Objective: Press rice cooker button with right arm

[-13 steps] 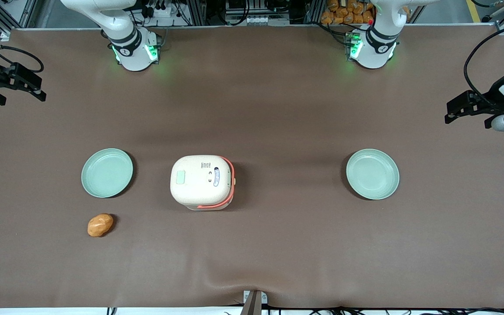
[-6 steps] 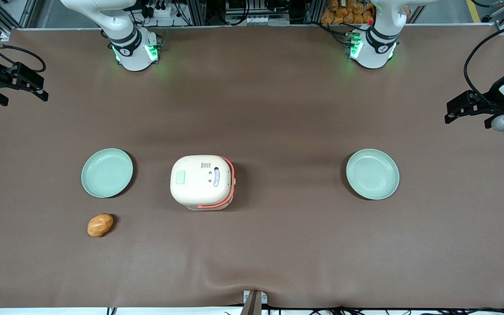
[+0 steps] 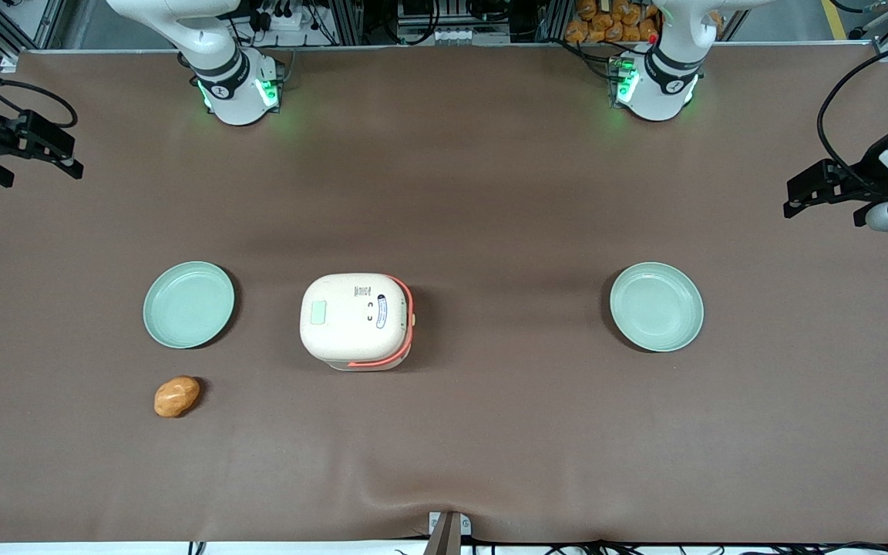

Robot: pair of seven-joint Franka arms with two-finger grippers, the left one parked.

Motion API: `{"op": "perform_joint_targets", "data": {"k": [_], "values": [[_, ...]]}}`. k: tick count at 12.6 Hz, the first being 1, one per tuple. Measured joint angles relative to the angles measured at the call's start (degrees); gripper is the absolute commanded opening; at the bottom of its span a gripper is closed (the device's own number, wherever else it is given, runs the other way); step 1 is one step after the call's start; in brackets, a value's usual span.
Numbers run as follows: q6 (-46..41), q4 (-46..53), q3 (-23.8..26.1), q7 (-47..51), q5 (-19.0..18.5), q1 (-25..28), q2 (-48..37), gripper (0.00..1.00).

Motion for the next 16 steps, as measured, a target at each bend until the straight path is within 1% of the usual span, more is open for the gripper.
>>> {"op": "perform_joint_targets", "data": {"k": [6, 7, 8, 10, 11, 13, 14, 16], "values": [[0.4, 0.01, 0.27, 0.0, 0.62, 0.5, 0.53, 1.0], [0.53, 0.02, 0.37, 0.0, 0.73, 0.61, 0.64, 0.92], [0.76, 0.04, 0.44, 0.01, 0.9, 0.85, 0.78, 0.74], [1.54, 0.04, 0.51, 0.43, 1.51, 2.1, 1.45, 0.43], [2.24, 0.04, 0.56, 1.44, 1.72, 3.22, 2.0, 0.29], [3.85, 0.04, 0.7, 4.69, 1.79, 6.1, 3.58, 0.07], [4.87, 0.05, 0.76, 6.04, 1.79, 7.54, 4.52, 0.0], [6.47, 0.06, 0.82, 7.84, 1.8, 9.95, 6.71, 0.0]]}}
